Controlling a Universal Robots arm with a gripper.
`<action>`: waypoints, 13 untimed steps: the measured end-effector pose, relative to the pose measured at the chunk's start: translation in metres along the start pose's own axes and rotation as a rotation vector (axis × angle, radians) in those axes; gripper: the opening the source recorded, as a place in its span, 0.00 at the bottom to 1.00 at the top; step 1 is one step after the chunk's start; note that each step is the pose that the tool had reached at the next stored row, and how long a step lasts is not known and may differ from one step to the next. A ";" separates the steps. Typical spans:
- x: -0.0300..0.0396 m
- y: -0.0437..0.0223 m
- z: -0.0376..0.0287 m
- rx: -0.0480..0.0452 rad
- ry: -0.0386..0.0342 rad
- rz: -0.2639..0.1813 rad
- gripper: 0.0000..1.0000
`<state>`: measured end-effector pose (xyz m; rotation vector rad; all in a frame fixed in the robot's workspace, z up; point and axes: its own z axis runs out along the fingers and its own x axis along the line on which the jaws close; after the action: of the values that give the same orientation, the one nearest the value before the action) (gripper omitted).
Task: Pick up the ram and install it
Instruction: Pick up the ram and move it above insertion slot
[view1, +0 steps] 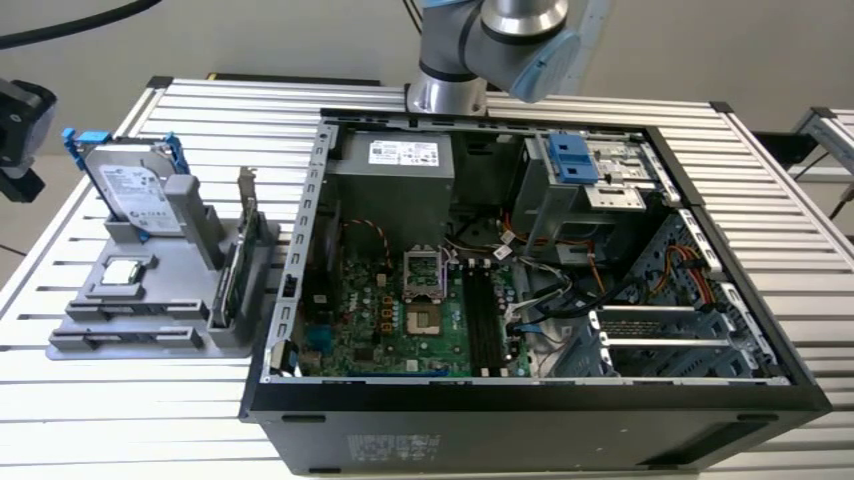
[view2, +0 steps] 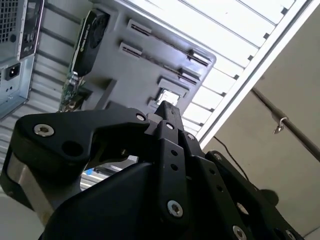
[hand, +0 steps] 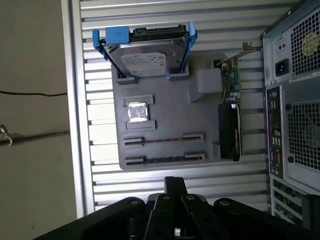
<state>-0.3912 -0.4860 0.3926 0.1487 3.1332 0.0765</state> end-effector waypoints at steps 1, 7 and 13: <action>0.0000 0.0000 0.0000 0.0001 -0.0005 0.010 0.00; 0.0000 0.0000 0.0000 0.0002 -0.0037 0.077 1.00; 0.0000 0.0000 0.0000 0.0002 -0.0056 0.114 1.00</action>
<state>-0.3912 -0.4860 0.3926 0.3277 3.1168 0.0759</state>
